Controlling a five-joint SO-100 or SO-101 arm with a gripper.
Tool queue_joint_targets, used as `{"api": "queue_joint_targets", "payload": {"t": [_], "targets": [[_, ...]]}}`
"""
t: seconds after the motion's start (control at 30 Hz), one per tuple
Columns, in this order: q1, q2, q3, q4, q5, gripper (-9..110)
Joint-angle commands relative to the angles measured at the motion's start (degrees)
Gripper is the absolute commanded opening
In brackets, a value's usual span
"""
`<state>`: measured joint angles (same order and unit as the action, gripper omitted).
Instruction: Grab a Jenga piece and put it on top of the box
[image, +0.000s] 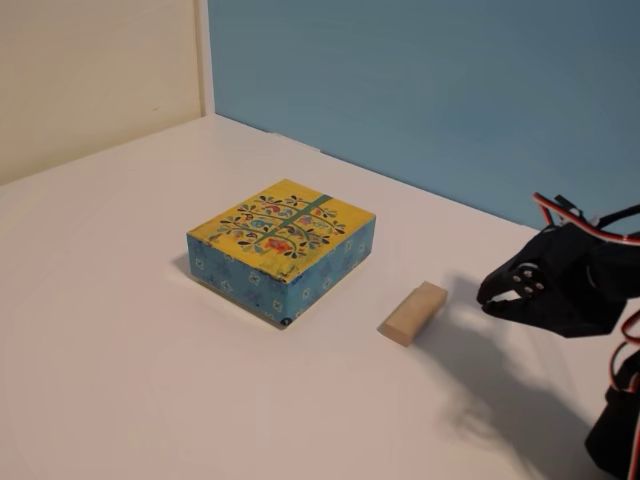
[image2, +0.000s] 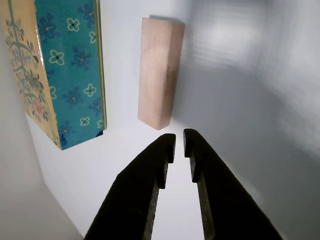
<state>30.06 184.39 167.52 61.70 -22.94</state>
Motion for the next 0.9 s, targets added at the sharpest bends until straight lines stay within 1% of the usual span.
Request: {"api": "queue_joint_targets", "payload": {"t": [0.0, 0.87], "targets": [[-0.3, 0.4, -0.6, 0.4, -1.5, 0], [0.4, 0.4, -0.7, 0.7, -1.0, 0]]}}
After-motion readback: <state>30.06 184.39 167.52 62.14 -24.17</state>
